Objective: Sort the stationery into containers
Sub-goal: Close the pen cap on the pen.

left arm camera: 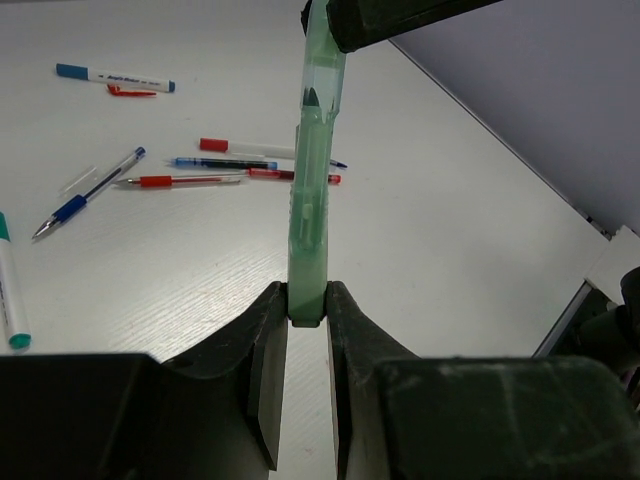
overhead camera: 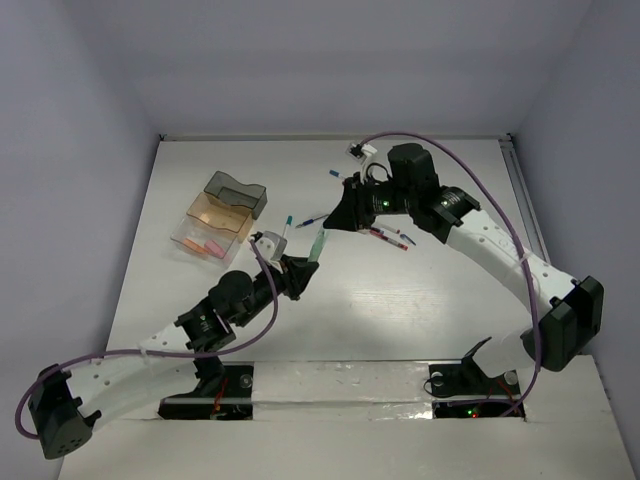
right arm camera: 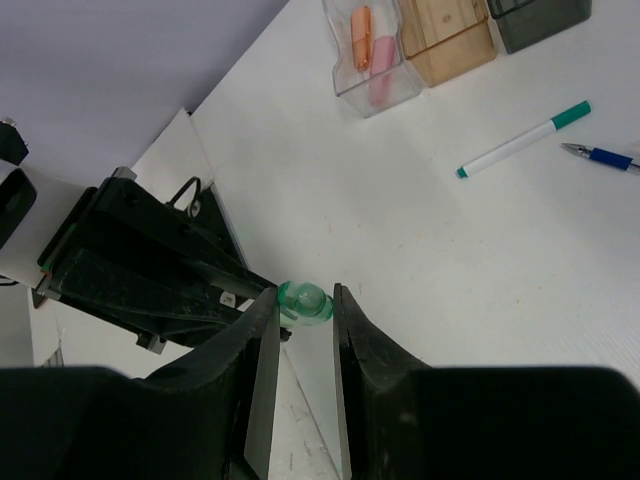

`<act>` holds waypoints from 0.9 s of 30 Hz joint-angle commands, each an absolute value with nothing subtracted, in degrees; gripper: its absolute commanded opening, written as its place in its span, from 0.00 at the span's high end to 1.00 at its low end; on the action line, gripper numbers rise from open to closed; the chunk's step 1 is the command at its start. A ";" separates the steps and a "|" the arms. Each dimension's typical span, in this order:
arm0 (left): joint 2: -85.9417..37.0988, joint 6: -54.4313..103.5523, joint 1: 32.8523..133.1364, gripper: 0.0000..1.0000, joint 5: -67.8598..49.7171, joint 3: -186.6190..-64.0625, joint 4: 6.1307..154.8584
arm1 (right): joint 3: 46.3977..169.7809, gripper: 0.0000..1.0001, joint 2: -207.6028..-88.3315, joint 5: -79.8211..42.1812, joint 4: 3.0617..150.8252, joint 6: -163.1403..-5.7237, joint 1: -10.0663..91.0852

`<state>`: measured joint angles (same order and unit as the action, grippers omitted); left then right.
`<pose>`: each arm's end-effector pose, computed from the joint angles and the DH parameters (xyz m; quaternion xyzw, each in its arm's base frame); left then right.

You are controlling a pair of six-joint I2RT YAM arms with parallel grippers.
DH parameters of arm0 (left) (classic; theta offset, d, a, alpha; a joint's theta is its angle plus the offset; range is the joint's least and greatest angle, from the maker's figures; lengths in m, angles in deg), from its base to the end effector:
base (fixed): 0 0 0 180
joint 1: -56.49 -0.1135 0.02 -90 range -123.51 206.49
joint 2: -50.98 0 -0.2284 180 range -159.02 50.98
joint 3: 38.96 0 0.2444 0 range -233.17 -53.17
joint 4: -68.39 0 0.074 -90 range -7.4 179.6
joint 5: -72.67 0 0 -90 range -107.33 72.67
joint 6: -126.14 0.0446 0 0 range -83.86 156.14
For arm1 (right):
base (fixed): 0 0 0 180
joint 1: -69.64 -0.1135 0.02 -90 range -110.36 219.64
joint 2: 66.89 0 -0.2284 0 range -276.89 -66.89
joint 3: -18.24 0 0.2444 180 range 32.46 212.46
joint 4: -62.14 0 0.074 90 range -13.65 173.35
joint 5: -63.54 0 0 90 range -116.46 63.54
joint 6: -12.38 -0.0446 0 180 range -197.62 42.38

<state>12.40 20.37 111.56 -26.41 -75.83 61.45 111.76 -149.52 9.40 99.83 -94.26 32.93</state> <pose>0.1222 -0.1626 0.2594 0.1709 0.6525 -0.3833 0.6310 0.2481 0.2176 0.3365 -0.3000 0.7699 0.4581 0.3278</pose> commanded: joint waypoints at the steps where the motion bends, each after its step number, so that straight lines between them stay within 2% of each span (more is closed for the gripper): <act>1: 12.93 19.88 111.87 1.00 -26.12 -82.61 48.32 | 108.22 1.00 -148.62 10.71 100.79 -93.88 32.46; 6: 11.26 20.58 111.87 1.00 -23.76 -83.76 47.00 | 106.72 1.00 -148.19 12.65 99.64 -93.70 31.93; 12: 11.08 20.32 111.87 1.00 -21.20 -83.06 48.41 | 110.50 1.00 -146.08 3.53 101.92 -91.77 31.93; 17: 12.84 20.06 111.87 1.00 -21.20 -82.44 49.72 | 113.92 1.00 -146.34 1.93 102.19 -91.59 31.93; 23: 14.07 20.41 111.87 1.00 -22.25 -82.52 49.55 | 115.34 1.00 -146.87 4.65 102.10 -92.64 31.93; 27: 13.46 21.11 111.87 1.00 -23.74 -83.93 49.55 | 111.04 1.00 -147.04 5.88 101.31 -93.43 31.93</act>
<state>12.18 20.59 111.61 -23.81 -78.71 57.65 113.31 -146.83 7.06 100.40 -94.22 31.68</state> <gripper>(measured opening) 0.145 0.293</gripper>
